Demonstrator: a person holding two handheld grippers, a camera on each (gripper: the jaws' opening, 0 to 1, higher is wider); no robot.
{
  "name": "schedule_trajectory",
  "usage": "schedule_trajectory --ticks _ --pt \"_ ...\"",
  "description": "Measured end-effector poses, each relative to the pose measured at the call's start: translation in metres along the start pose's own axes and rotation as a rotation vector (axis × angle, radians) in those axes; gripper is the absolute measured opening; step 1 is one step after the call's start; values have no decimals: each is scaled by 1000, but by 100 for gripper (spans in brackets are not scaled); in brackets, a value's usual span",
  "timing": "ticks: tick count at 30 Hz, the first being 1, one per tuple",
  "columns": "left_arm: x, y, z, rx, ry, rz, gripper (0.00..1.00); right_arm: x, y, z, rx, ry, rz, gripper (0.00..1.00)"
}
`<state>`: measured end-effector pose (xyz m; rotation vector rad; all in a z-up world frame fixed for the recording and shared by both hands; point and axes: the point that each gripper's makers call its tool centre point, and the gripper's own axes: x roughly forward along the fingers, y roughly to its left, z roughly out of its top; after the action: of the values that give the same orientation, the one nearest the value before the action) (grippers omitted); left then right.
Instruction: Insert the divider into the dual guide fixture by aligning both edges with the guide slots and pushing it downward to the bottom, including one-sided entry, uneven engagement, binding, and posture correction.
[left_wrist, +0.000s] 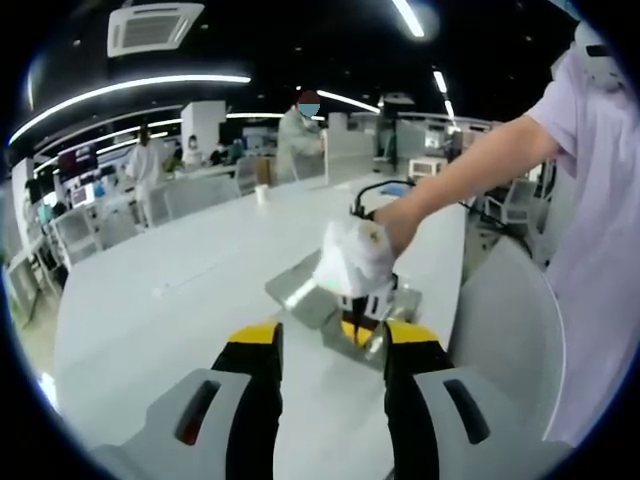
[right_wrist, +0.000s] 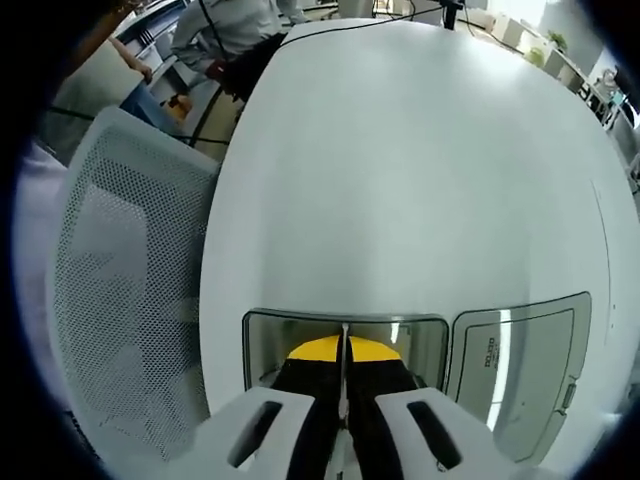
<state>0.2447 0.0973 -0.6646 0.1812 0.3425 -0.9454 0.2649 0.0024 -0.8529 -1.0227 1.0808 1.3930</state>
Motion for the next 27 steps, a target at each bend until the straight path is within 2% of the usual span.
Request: schedule_trajectory --ticks 15,27 --pt "-3 2 0 -4 -4 14 37 3 -1 -1 -13 -2 -19 0" --pt "-6 3 -2 -9 -2 22 39 3 -2 0 15 6 -18 0"
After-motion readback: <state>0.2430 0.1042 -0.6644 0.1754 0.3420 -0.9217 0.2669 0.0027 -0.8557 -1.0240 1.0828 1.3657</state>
